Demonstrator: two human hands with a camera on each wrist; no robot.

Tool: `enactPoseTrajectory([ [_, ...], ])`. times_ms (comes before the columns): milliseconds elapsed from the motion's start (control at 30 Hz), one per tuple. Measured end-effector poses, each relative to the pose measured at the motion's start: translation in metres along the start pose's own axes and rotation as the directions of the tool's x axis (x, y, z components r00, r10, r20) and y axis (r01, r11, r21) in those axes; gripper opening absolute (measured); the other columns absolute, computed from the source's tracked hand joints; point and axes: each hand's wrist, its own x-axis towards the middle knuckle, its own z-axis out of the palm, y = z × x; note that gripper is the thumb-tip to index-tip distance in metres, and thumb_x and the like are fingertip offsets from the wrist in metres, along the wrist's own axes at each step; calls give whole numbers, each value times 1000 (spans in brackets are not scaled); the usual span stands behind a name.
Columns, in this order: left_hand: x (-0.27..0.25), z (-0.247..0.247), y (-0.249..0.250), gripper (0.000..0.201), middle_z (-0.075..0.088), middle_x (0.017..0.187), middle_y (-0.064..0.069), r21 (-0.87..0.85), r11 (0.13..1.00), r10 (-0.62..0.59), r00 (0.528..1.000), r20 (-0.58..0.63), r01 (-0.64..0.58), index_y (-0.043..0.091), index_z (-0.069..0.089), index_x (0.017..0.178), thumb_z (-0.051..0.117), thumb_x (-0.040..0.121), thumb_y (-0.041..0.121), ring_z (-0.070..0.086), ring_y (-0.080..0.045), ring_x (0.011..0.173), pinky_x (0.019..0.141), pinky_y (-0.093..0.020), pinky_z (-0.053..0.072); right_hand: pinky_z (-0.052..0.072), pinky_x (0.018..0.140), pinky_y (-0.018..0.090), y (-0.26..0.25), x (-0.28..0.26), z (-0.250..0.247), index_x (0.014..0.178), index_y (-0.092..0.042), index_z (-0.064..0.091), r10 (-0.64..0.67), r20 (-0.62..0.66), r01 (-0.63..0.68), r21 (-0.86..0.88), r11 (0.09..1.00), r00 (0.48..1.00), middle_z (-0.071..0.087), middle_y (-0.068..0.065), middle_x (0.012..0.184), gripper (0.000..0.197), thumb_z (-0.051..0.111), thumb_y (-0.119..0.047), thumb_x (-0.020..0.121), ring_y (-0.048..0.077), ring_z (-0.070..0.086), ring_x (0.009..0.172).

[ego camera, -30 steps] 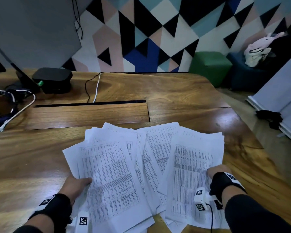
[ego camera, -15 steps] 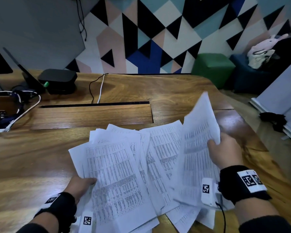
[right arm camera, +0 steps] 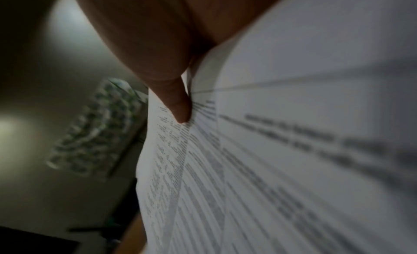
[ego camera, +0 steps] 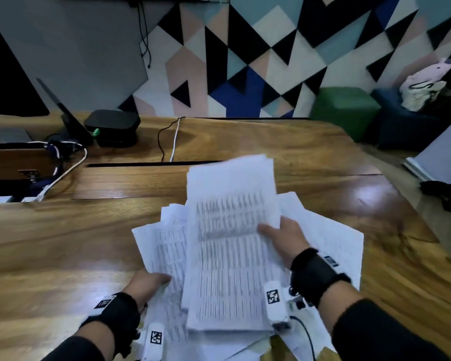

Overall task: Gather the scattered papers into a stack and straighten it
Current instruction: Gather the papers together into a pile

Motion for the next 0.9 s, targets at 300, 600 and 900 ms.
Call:
enactPoseTrajectory([
  [300,-2,-4,5,36,78,102,-12,-85,996,-6,992,128,17,9,71,109,82,76,19,75,-34,93,87,-50,57,33,114,38,106,10,52,150,-12,26,337,57,-255,-540,802,940,34,7,155,68,51,-37,93,26,39,138],
  [600,-16,-6,6,25,77,101,-15,-141,982,134,989,66,-123,6,67,108,68,85,-3,72,-37,93,77,-41,58,43,96,40,97,1,31,124,-14,52,67,-215,-190,-620,762,974,49,8,126,64,50,-63,82,29,50,117],
  [900,16,-47,-34,34,72,107,-20,-86,989,93,960,-263,-119,-1,64,114,72,83,10,69,-37,92,88,-53,54,40,101,44,95,6,38,131,-9,34,297,-218,-344,-802,488,930,43,11,136,84,74,-48,68,31,39,128],
])
